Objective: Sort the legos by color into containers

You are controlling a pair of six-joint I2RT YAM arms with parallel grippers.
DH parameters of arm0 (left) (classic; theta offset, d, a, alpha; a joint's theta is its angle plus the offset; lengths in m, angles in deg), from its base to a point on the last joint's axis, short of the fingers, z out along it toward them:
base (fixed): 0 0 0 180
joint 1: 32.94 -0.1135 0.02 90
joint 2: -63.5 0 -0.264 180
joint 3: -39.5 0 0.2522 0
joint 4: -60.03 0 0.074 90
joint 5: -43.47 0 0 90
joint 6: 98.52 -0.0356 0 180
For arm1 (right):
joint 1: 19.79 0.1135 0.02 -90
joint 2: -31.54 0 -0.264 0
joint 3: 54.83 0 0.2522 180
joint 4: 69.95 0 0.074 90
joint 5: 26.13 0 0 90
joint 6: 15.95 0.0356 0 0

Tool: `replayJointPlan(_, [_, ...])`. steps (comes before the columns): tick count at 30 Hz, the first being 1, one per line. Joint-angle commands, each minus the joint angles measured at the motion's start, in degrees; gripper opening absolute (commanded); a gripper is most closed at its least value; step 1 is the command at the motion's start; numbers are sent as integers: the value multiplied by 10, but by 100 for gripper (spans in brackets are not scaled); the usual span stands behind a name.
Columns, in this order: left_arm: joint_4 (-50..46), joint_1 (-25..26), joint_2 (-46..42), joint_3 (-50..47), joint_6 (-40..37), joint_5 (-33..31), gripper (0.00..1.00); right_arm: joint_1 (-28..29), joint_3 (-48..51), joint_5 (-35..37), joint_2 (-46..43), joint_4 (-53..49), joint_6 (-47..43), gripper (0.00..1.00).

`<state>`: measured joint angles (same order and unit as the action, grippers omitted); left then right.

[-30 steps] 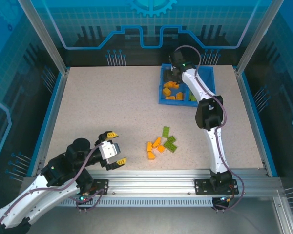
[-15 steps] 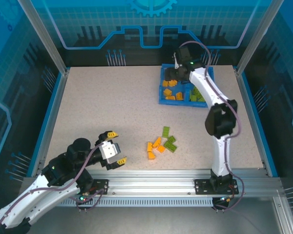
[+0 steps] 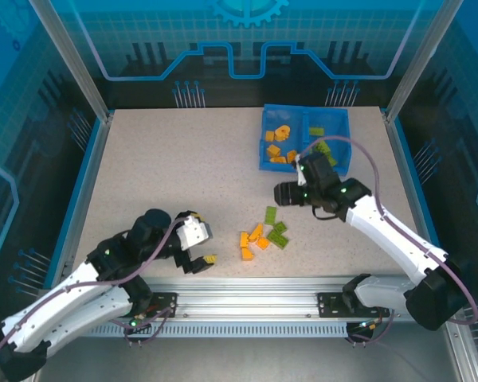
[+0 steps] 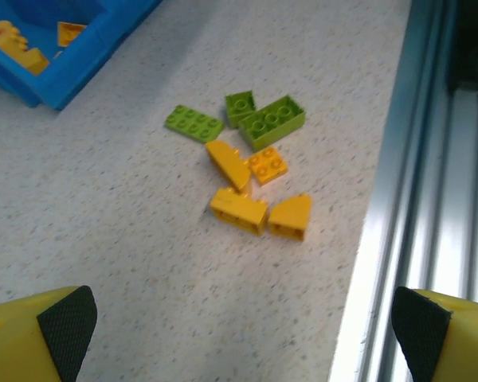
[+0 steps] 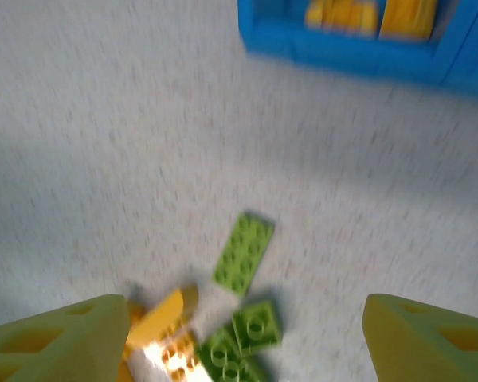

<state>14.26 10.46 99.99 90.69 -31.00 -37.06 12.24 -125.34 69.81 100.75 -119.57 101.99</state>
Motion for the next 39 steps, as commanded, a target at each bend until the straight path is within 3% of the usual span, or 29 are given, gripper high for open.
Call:
replayJointPlan(1, [14,21,51,54,61,48,99,30,36,6,1,19,72,79])
replayJointPlan(7, [93,113,109,43,15,-32,99,80,39,32,101,34,133,80])
replayJointPlan(12, [121,122,131,36,19,-34,99,94,17,79,174,59,126,78])
replayJointPlan(17, [118,124,129,29,10,-48,99,93,-27,106,259,63,110,63])
replayJointPlan(25, [136,128,114,9,21,-49,99,95,-88,105,360,39,131,59])
replayJointPlan(33, [142,129,107,-2,24,-51,99,99,-58,100,379,53,169,47])
replayJointPlan(39, [179,131,98,-11,26,-28,99,98,-48,100,355,59,173,31])
